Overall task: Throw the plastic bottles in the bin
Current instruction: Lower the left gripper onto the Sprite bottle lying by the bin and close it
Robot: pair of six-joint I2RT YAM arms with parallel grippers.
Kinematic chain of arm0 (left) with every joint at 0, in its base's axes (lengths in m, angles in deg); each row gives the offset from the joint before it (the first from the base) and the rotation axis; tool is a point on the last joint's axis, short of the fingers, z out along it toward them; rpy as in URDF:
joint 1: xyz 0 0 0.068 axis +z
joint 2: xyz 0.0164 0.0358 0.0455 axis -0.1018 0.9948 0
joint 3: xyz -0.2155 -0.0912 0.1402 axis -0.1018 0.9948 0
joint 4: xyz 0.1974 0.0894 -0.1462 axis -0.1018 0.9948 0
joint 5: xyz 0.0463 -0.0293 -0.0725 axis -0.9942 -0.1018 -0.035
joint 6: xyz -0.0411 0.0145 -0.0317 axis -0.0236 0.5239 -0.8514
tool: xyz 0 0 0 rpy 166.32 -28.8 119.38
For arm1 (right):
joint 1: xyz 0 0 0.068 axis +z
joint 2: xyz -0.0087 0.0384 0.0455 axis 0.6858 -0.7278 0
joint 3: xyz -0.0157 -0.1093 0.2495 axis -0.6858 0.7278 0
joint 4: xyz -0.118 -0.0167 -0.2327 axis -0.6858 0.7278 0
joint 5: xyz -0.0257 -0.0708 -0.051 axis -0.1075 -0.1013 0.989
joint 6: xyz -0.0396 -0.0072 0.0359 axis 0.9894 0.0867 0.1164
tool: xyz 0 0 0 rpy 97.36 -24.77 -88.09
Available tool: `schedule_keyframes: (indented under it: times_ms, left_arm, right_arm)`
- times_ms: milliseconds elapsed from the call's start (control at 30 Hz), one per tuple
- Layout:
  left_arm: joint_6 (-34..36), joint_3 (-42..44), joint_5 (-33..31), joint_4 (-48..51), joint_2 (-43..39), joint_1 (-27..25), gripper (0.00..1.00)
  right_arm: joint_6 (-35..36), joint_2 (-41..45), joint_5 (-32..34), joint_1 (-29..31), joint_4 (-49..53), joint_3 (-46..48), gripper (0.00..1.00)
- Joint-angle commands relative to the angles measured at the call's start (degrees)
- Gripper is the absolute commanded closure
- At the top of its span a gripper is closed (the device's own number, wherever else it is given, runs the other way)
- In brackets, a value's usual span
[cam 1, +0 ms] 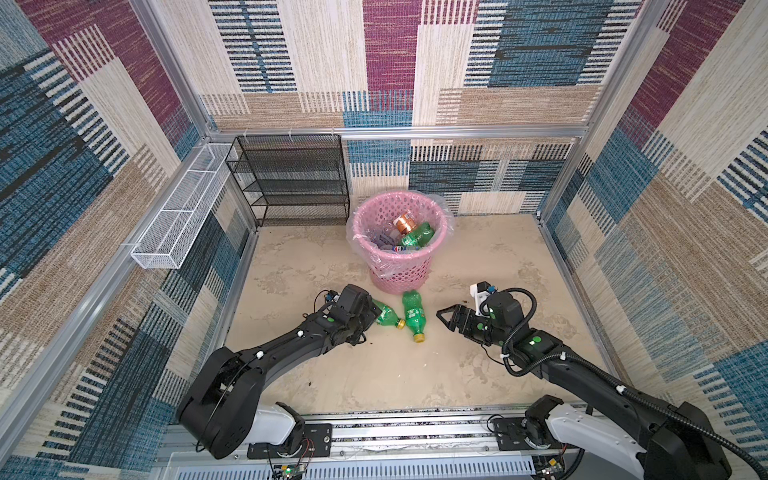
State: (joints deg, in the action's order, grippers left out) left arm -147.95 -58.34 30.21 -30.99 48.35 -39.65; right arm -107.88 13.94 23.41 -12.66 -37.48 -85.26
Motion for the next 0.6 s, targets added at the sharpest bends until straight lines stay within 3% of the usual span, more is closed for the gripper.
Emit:
schedule_keyframes:
  times_ms: [0,567]
  left_arm:
    - [-2.3,-0.1,1.7,-5.0,1.7,0.0,0.15]
    - [-2.7,-1.5,1.6,-7.8,6.2,-0.1,0.17]
  right_arm:
    - [0.4,0.3,0.4,0.0,-0.8,-0.3,0.12]
    - [0.6,0.0,0.5,0.0,-1.0,0.0,0.13]
